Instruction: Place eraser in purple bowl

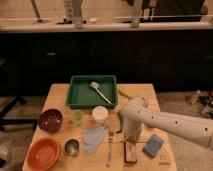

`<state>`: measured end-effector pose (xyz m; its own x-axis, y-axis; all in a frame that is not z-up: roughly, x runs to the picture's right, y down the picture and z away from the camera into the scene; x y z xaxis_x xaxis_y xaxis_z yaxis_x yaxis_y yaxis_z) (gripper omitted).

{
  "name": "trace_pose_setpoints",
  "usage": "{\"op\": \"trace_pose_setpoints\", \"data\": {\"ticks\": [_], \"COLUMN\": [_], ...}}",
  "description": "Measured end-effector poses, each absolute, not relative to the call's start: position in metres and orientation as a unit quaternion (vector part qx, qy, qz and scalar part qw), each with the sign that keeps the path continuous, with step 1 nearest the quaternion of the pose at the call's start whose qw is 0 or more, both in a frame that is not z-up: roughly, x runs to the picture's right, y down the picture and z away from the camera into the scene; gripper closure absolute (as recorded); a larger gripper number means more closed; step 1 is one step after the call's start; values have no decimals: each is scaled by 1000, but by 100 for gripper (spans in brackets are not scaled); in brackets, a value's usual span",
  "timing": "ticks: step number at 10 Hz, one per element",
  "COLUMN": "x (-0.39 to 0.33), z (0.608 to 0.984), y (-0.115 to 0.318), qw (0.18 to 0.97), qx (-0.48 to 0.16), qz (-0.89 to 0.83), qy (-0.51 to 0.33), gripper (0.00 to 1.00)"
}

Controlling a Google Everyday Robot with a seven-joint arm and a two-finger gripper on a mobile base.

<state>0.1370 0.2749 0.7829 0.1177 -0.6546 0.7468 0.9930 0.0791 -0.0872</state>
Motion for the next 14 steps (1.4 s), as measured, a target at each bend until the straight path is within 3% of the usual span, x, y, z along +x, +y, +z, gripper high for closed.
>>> {"op": "trace_pose_setpoints", "data": {"ticks": [2, 14], "x": [137, 101], "z": [778, 724], "y": [269, 232], "qw": [684, 701], "qx": [-303, -318], "qz": [-605, -598], "qy": [-272, -224], "gripper": [100, 100]}}
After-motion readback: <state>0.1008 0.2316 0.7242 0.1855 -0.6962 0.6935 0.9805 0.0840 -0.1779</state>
